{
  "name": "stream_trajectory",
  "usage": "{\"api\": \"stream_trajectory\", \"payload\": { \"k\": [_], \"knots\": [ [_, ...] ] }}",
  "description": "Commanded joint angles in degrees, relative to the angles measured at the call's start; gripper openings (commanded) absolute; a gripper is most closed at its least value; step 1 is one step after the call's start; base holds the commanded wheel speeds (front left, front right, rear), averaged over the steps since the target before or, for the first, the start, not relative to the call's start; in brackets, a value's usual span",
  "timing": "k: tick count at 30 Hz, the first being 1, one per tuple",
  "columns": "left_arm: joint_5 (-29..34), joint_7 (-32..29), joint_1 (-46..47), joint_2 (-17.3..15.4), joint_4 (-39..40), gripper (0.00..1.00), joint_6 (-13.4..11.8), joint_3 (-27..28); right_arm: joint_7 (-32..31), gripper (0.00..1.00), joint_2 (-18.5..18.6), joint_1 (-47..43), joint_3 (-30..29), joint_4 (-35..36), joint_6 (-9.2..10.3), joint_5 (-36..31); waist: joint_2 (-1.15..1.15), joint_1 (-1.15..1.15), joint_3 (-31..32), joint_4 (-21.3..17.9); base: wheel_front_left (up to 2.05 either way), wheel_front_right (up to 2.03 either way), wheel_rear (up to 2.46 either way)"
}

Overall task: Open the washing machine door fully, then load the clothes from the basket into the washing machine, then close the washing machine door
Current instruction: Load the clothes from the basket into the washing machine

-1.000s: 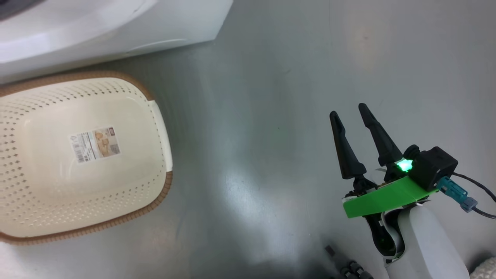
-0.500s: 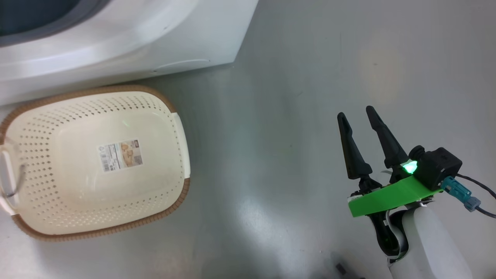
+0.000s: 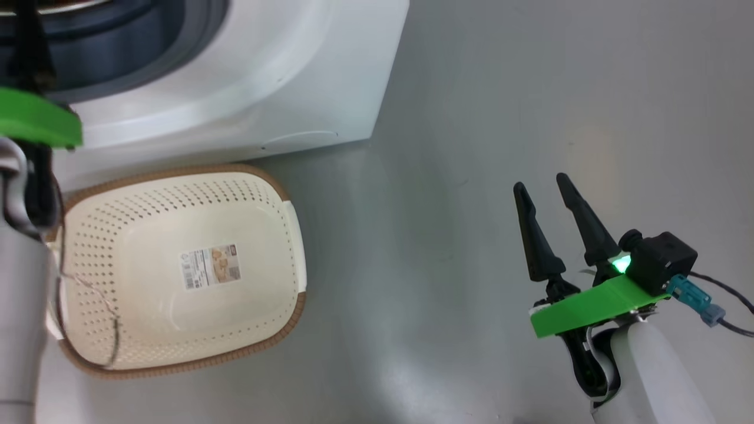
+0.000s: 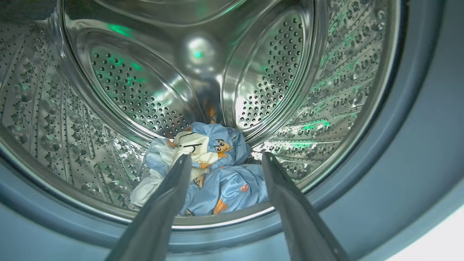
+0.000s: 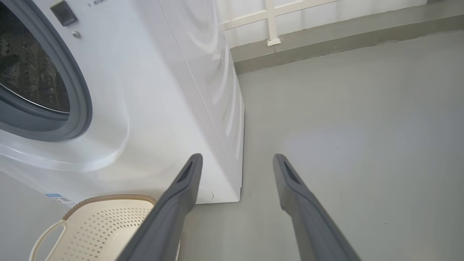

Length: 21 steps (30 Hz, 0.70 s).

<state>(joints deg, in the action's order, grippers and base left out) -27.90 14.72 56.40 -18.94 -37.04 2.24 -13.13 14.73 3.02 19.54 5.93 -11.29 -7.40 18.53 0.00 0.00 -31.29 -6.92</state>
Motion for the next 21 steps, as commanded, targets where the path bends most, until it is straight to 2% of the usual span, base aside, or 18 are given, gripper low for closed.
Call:
{"api": "stream_trajectory", "payload": {
  "k": [1,21],
  "knots": [
    [0.55,0.28,-2.30,-2.22,2.63,1.00,-0.44,2.00,0.27,1.00,-0.14,-2.38,0.97,0.80,-0.09,-0.06,0.00,0.00,2.25,0.70,0.00,0.00,0.00],
    [7.23,0.28,-29.50,3.84,21.92,1.00,-3.50,8.37,0.27,1.00,-0.14,-6.83,-0.18,-1.80,-0.09,-1.07,0.00,0.00,14.22,2.26,0.00,0.00,0.00]
  ]
}}
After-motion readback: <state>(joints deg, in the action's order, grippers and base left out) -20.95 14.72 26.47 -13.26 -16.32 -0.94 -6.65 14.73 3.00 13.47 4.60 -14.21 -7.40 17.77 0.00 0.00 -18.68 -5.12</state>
